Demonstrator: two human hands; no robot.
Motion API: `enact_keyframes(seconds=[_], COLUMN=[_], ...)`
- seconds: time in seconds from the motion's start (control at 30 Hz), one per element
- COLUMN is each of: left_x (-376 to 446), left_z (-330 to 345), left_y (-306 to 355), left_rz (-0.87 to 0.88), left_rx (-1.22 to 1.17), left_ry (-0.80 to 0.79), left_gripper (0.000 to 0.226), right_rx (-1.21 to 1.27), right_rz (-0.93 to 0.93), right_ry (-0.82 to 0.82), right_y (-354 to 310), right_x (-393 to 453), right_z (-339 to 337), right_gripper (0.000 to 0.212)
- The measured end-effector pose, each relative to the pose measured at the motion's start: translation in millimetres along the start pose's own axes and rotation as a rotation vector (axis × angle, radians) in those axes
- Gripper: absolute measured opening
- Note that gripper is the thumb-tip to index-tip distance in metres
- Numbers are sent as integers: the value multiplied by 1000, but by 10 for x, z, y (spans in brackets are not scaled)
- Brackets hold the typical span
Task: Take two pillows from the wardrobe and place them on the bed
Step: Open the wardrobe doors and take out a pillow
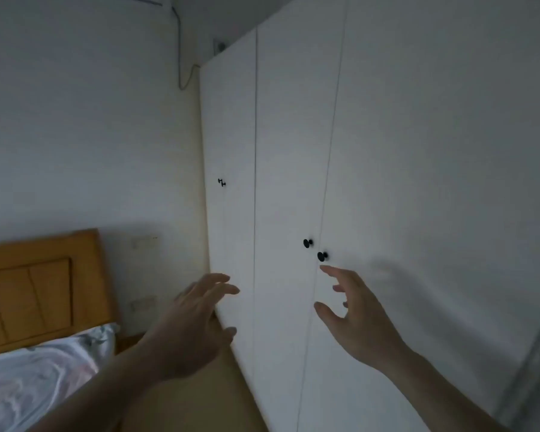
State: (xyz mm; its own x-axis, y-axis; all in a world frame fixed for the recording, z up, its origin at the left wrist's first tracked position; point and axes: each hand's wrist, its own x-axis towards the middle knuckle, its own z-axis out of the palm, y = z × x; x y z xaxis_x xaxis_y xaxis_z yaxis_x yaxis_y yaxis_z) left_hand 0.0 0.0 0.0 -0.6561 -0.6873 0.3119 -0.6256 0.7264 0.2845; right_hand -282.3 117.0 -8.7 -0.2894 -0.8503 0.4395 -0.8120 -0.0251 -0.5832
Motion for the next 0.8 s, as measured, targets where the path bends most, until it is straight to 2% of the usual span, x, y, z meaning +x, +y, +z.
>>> enact_keyframes(seconds=[0.23,0.47,0.63,0.8], left_x=[916,1569,1847,1919], left_z=[223,410,538,641], left_y=[-490,-1116,-1470,-1619], left_rz=[141,268,292,329], left_rx=[-57,-123,-185,-214], left_ry=[1,-63,-113,-132], left_gripper=[60,58,56,55], right_rx=[-212,-332,-392,-593], right_rz=[247,463,557,606], right_ry=[-19,-26,81,33], right_y=[189,213,221,218], right_x=[762,1435,1644,1641], right_z=[284,638,845,857], right_gripper=[61,60,59,40])
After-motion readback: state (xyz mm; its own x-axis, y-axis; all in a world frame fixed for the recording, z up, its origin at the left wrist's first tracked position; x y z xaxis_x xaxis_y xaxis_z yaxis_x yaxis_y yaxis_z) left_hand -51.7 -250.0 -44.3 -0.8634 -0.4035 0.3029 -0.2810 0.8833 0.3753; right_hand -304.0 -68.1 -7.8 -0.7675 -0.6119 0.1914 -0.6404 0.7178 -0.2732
